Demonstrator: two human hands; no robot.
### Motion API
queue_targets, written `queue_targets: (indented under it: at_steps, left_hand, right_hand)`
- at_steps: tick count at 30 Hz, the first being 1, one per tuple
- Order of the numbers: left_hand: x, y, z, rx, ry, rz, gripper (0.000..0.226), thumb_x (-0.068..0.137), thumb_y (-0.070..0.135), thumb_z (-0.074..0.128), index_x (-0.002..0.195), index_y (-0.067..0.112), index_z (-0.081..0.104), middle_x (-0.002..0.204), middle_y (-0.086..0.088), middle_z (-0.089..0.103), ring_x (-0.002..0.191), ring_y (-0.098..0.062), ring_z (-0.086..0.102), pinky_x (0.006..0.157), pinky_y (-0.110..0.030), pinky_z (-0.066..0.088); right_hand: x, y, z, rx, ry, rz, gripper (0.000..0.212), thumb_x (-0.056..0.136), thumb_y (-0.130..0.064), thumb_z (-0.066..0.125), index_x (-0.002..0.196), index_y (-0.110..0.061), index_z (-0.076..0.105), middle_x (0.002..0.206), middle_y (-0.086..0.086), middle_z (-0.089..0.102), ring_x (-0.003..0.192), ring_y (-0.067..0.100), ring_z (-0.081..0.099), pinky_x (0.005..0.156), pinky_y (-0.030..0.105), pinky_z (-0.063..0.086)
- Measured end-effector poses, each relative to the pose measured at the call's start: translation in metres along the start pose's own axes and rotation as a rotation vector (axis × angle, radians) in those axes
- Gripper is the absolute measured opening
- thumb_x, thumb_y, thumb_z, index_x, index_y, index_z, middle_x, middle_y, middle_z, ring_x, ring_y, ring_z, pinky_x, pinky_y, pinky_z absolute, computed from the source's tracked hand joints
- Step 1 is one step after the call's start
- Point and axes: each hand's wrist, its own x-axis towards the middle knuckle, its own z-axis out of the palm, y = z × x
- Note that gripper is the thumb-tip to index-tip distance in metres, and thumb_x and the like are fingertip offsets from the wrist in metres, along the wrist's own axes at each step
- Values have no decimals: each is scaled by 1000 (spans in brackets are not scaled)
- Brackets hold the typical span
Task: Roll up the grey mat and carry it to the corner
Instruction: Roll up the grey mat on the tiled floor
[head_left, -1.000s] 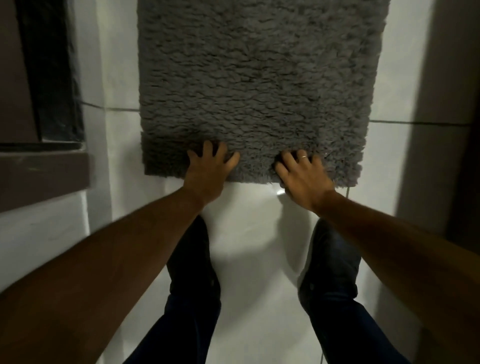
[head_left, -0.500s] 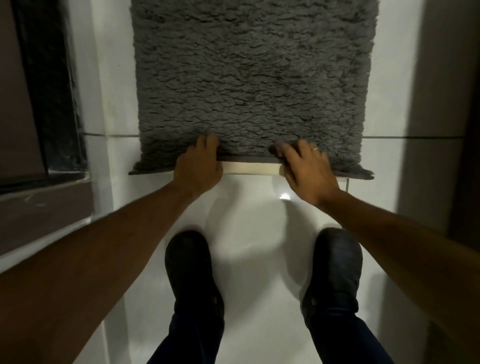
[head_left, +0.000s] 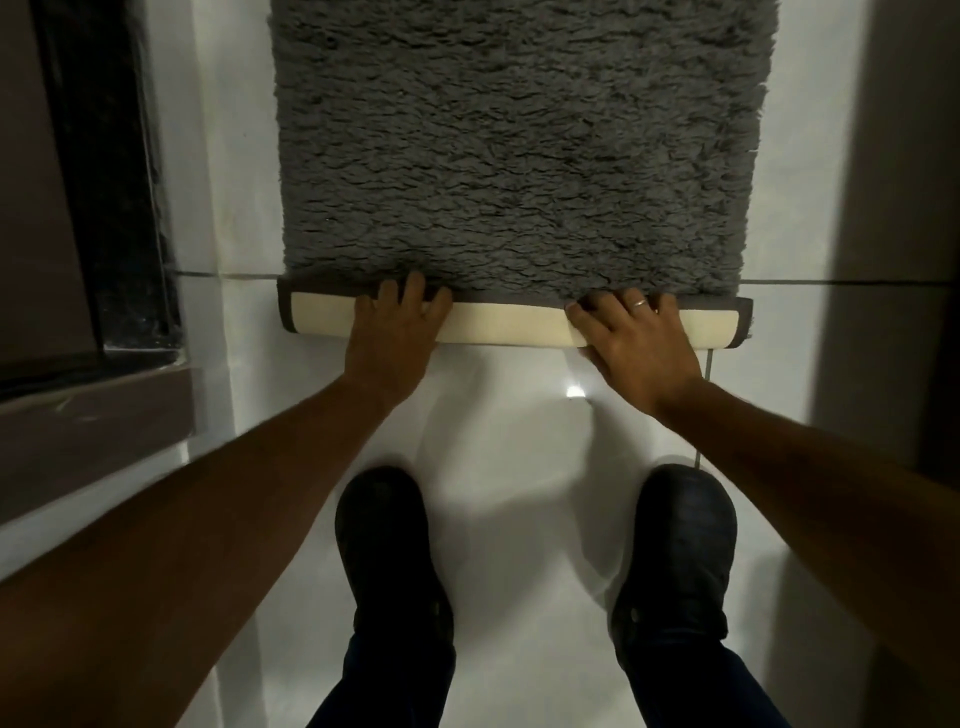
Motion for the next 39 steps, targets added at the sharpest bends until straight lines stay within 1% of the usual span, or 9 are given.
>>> queue_targets:
  at_steps: [5,12,16,20,23,26,28,34,39]
  left_hand:
    - [-3,-7,-2,-97,-18,38,36,86,22,70,119,12,63,107,-17,66,98,-39,57,78,-47,48]
    - [-18,-9,-12,-287,-376,87,35,97,34,54,127,17,58,126,-10,60,108,-32,57,85,-41,51]
    - [-2,-16,-26,-360,-31,-14,29,90,24,68,113,7,59,105,-20,65,85,-38,63,70,-46,53]
    - [-2,-5,-21,-140,255,-45,7,90,13,60,86,9,64,97,-17,64,94,-35,59,79,-47,44]
    - [-10,4,-13,-185,136,-84,41,92,41,59,111,5,62,115,-22,61,109,-38,55,90,-53,43]
    - [-24,6,1,-66,-136,-30,99,83,69,53,149,2,25,152,-26,31,140,-43,27,111,-67,20]
    - [-21,2,3,-10,-150,-33,104,82,67,57,152,3,15,155,-25,26,142,-42,24,111,-68,20]
    - [3,-12,-9,-169,41,-33,49,86,39,69,122,8,58,114,-20,65,104,-38,58,86,-54,43]
    - [-30,-9,-4,-344,28,-24,44,83,41,74,110,8,64,95,-17,71,84,-34,66,80,-46,46]
  right_hand:
    - [1,8,-8,249,-32,-36,40,92,-23,64,132,-16,60,124,13,67,111,36,59,92,51,44]
    - [-4,9,-31,543,-411,70,33,95,-30,60,125,-19,49,103,10,69,91,30,65,83,44,55]
    - [-3,12,-27,373,-62,121,27,94,-25,62,116,-10,62,120,16,59,107,36,56,86,53,49]
    - [-2,0,-19,149,136,126,21,94,-23,60,106,-7,64,109,18,65,100,40,56,84,51,43]
    - [-7,-3,-13,160,193,105,30,98,-35,52,108,-9,65,108,14,66,99,36,57,85,47,40]
    - [-17,0,-8,98,103,57,51,93,-45,55,130,-8,54,129,16,59,119,37,51,100,56,38]
    - [-16,4,-8,61,65,37,58,93,-39,58,140,-8,46,141,17,52,129,39,46,106,63,32]
    - [2,30,-19,281,40,35,48,89,-35,66,134,-18,58,126,14,61,114,39,52,94,53,37]
    - [-5,30,-27,552,-270,36,37,91,-33,67,125,-20,63,120,9,67,111,28,60,98,45,47]
